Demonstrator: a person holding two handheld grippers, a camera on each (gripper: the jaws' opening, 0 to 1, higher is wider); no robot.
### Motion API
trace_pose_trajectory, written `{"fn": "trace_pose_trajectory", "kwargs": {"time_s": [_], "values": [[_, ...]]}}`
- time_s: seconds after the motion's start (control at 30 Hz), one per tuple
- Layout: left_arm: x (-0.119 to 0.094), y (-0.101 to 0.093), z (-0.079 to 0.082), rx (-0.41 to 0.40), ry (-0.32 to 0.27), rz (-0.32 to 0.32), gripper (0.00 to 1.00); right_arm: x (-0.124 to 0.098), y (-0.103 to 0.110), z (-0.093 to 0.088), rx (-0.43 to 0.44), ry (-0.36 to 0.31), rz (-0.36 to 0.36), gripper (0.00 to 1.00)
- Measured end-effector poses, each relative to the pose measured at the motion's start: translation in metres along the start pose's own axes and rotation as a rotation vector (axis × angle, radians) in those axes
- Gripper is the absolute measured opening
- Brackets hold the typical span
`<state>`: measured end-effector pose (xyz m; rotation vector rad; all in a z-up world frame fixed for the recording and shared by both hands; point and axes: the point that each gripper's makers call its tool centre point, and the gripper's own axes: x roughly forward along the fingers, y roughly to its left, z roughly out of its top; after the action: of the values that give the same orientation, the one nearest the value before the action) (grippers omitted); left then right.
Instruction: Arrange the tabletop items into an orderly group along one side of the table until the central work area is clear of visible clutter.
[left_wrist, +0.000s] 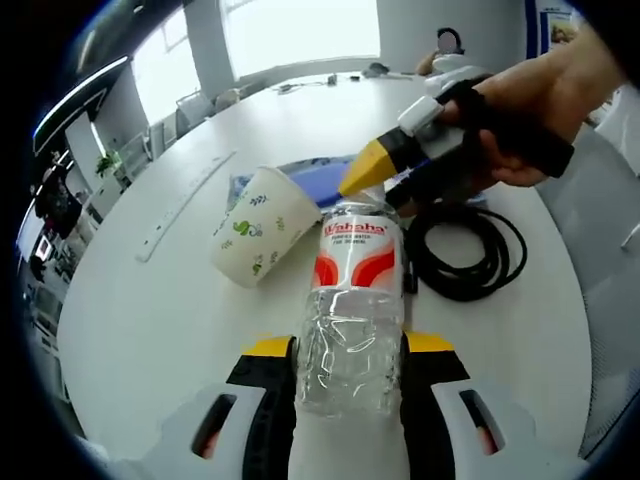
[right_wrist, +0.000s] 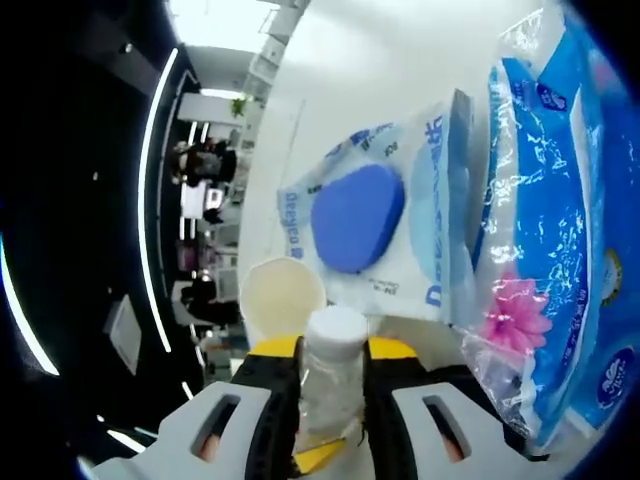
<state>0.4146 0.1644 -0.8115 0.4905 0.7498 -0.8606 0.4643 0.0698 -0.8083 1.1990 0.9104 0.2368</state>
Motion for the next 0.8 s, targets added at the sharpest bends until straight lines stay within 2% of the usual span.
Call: {"fn": "trace_pose_trajectory", "kwargs": {"time_s": [0.1, 0.37, 0.57, 0.8], "values": [[-0.005, 0.001, 0.004, 0.003, -0.013, 0.022, 0.35, -0.002, 0.009, 0.001, -0.005, -0.004, 0.021, 0.19], [-0.016, 0.008, 0.017, 0.004, -0.055, 0.083, 0.35, -0.01, 0.042, 0.005, -0.098, -0.012, 0.095, 0.19], [-0.021, 0.01, 0.021, 0.006, -0.073, 0.119, 0.35, -0.015, 0.054, 0.006, -0.142, -0.015, 0.133, 0.19], [-0.024, 0.009, 0.023, -0.015, -0.093, 0.149, 0.35, -0.019, 0.068, 0.005, -0.235, -0.021, 0.166, 0.19]]}}
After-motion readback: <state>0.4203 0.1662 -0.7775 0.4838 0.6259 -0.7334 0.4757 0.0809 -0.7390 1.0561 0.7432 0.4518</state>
